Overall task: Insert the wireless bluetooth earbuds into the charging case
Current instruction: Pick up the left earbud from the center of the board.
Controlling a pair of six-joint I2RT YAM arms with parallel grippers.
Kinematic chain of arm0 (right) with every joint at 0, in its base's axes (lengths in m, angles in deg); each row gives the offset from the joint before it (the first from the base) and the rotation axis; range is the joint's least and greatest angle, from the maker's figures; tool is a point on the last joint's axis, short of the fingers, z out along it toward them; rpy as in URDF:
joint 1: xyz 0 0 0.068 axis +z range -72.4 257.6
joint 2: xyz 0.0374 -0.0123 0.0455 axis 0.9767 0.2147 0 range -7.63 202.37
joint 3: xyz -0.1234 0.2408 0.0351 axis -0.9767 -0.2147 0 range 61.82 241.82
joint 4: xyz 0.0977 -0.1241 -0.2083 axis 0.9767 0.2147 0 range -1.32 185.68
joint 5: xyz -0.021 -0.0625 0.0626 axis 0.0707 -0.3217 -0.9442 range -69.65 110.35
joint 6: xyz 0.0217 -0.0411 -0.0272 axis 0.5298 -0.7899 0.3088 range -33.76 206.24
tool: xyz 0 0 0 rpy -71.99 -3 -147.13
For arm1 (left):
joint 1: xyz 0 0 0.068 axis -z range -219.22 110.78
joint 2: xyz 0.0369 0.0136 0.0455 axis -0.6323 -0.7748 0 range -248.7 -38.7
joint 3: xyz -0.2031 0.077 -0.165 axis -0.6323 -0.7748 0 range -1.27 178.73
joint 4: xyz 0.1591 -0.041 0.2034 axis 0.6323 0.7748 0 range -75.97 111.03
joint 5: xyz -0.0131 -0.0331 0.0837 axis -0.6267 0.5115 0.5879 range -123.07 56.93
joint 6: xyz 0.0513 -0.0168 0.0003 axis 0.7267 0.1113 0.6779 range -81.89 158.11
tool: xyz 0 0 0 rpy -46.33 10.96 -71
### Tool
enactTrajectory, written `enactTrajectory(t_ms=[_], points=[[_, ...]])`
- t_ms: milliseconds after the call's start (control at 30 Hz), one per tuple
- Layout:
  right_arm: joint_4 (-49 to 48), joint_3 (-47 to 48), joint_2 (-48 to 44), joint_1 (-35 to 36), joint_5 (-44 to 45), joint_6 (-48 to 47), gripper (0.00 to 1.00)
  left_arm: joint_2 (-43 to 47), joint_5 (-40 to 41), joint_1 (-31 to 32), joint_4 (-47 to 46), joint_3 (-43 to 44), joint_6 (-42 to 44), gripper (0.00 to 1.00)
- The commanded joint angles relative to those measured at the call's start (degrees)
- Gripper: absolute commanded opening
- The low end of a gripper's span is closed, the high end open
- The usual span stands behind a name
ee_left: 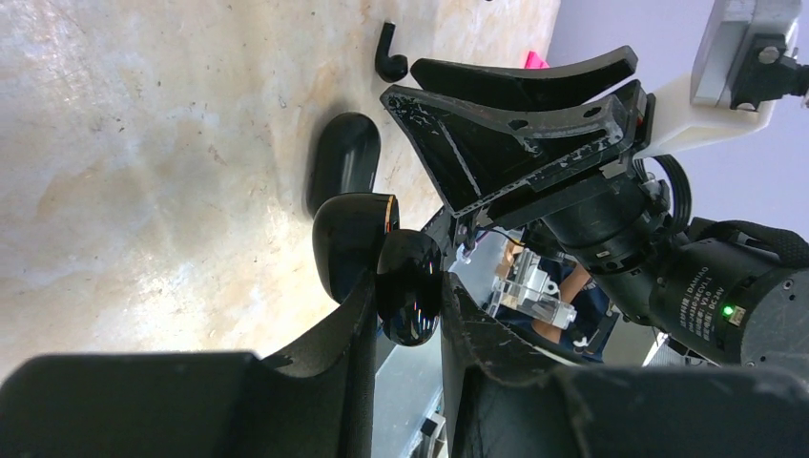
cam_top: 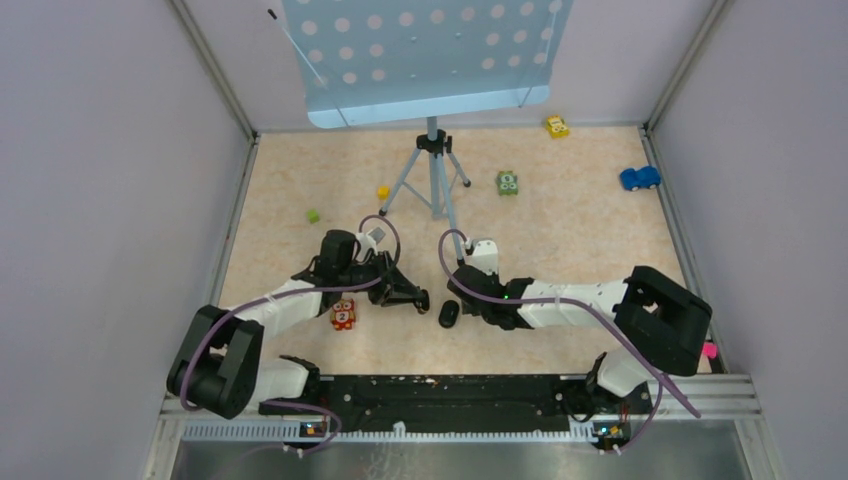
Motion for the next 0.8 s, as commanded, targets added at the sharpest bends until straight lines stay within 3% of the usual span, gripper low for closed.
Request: enactTrajectory(t_ms=[0, 467, 533, 600, 767], points=[[-3.92, 0.56, 0.93, -0.45, 1.66, -2.08, 0.38, -1.52, -1.33, 0.06, -2.80, 2.31, 0.45, 0.00], [-5.80, -0.32, 3.84, -1.13, 1.34, 0.60, 0.28, -0.57, -1.01, 0.07, -2.19, 2.96, 0.32, 0.00], [-5.32, -0.36, 3.62, -1.15, 1.76, 1.14, 0.23, -0.60, -1.09, 0.05, -2.19, 2.88, 0.37, 0.00], [-4.46, -0.28, 3.40, -1.29, 2.41, 2.09, 0.12, -0.66, -1.22, 0.08, -2.15, 2.75, 0.43, 0.00], [-2.55, -0.35, 1.24, -1.34, 2.19, 3.86, 0.09, -0.23, -1.09, 0.05, -1.93, 2.53, 0.75, 0.00]])
